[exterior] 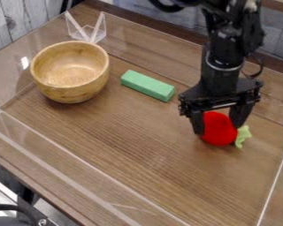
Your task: Move the red fruit to the left
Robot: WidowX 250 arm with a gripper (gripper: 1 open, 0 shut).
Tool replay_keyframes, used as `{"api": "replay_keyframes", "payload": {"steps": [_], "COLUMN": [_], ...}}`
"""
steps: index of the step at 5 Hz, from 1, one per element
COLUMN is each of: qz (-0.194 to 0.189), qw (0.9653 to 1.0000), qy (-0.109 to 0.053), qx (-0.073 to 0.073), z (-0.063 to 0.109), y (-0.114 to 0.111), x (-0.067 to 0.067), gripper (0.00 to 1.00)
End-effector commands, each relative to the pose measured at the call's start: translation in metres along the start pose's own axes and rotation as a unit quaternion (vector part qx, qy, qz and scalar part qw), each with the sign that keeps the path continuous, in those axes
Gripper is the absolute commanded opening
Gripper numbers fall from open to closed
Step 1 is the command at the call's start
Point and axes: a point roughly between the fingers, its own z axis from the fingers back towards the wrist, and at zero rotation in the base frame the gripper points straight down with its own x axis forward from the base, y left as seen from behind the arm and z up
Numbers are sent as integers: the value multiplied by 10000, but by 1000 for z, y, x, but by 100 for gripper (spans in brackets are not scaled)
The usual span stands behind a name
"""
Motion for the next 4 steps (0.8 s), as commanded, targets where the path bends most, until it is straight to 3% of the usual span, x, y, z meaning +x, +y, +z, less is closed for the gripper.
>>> {"api": "replay_keyframes", "payload": {"steps": [1,3,4], "qz": [181,443,304], "qw": [9996,9981,9985], "qy": [-189,-367,-408], "qx": [-141,-197,-213], "z": [3,5,16], "y": [-8,-15,-27], "x": [1,14,10], "gripper": [100,100,100]}}
